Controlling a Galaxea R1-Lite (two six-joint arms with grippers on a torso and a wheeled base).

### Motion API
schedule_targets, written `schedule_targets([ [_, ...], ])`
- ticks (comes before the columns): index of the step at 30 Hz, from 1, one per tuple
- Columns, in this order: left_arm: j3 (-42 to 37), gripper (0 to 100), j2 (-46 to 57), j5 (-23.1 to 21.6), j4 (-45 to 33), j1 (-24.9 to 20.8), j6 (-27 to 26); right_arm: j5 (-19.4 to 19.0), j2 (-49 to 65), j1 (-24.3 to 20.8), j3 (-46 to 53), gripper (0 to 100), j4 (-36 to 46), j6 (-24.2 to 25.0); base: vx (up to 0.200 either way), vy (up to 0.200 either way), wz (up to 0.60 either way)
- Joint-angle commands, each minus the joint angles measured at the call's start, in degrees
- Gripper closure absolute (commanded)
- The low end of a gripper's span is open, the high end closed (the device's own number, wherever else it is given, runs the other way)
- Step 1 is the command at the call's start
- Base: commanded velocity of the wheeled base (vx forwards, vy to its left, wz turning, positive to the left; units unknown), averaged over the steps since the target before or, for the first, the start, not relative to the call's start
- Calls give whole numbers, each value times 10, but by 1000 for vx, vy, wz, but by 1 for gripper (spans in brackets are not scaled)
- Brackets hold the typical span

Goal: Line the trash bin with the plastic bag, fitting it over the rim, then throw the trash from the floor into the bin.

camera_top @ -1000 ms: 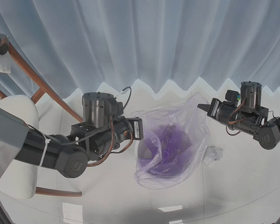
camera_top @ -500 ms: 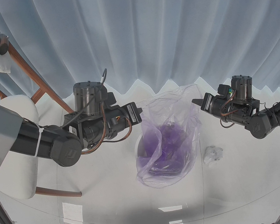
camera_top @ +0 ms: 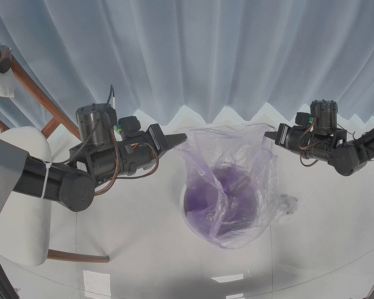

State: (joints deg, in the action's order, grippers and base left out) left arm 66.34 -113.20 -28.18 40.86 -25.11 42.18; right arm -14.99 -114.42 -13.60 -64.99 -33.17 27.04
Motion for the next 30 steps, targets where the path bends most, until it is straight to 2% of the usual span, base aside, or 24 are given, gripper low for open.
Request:
schedule_targets([
  [1, -8, 100, -28, 26, -10, 9, -5, -19, -23, 24, -15, 100, 4, -1, 0, 0, 0],
  [3, -9, 100, -33, 38, -13, 8, -5, -24, -25, 28, -16, 100, 3, -3, 0, 0, 0],
  [4, -10, 100, -48, 64, -12, 2, -5, -33, -31, 36, -17, 100, 3, -12, 0, 0, 0],
  [5, -10, 100, -53, 70, -8, -1, -7, -36, -35, 40, -18, 100, 3, -17, 0, 0, 0],
  [12, 15, 100, -93, 84, 0, -2, -6, -43, -76, 58, -28, 100, -3, -55, 0, 0, 0],
  [19, 27, 100, -90, 109, 1, -15, 3, -47, -84, 55, -63, 100, -1, -57, 0, 0, 0],
  [20, 27, 100, -87, 113, 2, -15, 3, -50, -77, 54, -63, 0, -2, -54, 0, 0, 0],
  [25, 29, 100, -76, 122, 2, -16, 2, -62, -19, 53, -42, 0, 3, -35, 0, 0, 0],
  [30, 31, 100, -58, 122, 3, -17, 1, -123, 76, 55, 50, 0, 5, -37, 0, 0, 0],
])
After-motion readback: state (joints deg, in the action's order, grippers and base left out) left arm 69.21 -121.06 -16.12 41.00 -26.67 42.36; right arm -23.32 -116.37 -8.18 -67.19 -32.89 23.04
